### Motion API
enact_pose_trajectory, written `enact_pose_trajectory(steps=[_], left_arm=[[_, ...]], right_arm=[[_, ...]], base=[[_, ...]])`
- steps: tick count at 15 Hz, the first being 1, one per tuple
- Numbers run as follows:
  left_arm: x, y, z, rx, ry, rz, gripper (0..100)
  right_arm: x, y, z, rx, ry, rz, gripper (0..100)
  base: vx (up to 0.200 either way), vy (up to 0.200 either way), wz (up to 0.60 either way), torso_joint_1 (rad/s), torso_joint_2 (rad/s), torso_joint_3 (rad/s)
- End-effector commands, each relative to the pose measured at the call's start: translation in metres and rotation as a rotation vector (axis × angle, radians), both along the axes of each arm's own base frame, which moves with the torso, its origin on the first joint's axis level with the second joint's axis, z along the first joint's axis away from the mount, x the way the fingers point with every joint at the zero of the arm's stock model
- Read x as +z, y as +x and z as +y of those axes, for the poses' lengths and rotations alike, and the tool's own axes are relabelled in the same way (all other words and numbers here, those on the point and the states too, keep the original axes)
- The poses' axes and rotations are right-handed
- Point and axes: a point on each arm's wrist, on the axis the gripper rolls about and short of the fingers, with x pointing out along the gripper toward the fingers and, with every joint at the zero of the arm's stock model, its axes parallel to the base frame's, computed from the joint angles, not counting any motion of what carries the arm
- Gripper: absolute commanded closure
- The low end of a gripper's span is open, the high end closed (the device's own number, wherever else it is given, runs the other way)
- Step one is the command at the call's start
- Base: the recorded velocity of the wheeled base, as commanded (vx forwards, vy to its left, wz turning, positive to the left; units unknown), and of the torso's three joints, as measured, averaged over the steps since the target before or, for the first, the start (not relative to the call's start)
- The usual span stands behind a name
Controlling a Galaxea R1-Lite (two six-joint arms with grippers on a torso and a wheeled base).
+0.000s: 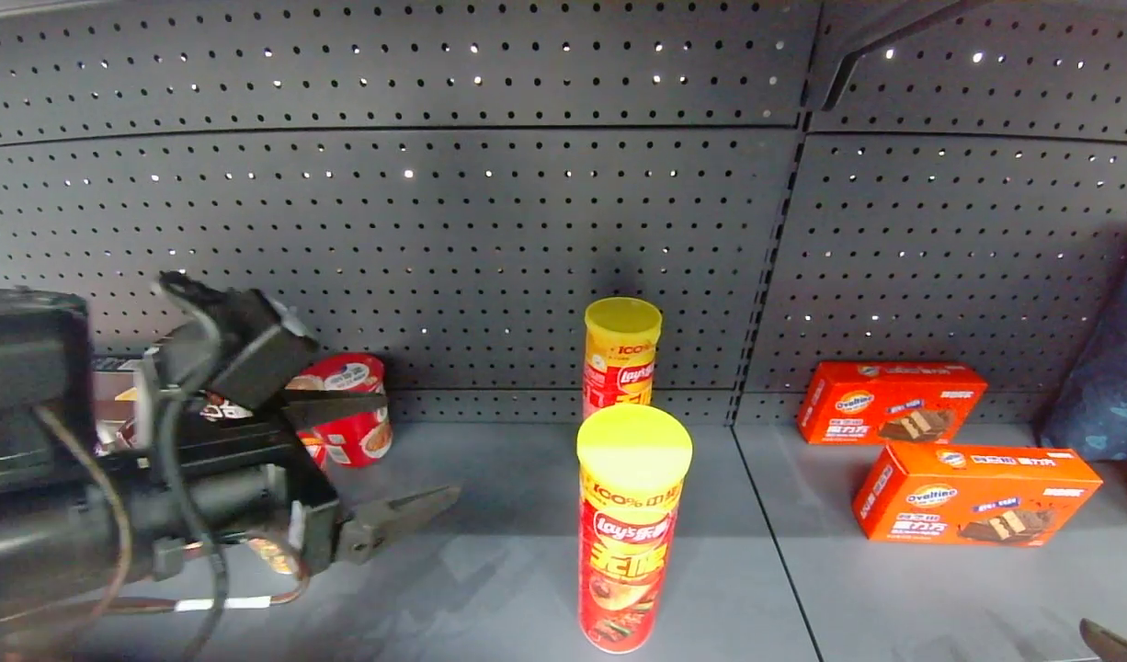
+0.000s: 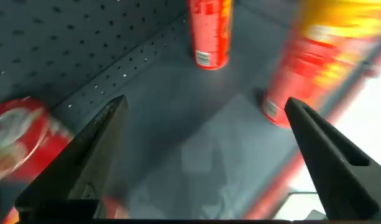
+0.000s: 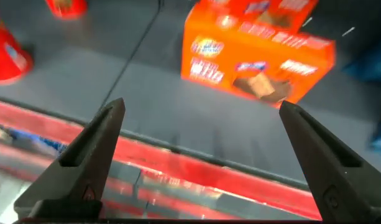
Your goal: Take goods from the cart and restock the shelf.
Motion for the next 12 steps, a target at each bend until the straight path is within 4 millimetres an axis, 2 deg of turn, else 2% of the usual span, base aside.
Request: enact_pose_trajectory(steps=[1, 4, 12], left_arm=[[-0.044, 0.032, -0.036, -0.014, 0.075, 0.108, 0], [-0.049, 0.033, -0.043, -0.019, 0.082, 0.114, 0], [-0.07, 0.041, -0.068, -0.078, 0.121, 0.16, 0]], right_arm=[[-0.017, 0.015, 0.001, 0.003, -0.005, 0.098, 0], [-0.028, 0.013, 0.001, 0.009, -0.001, 0.132, 0], [-0.023, 0.017, 0.003, 0.026, 0.014, 0.117, 0]], base=[[0.0, 0.0, 0.0, 0.0, 0.0, 0.0], [0.0, 0.0, 0.0, 0.0, 0.0, 0.0], [0.0, 0.0, 0.0, 0.0, 0.0, 0.0]])
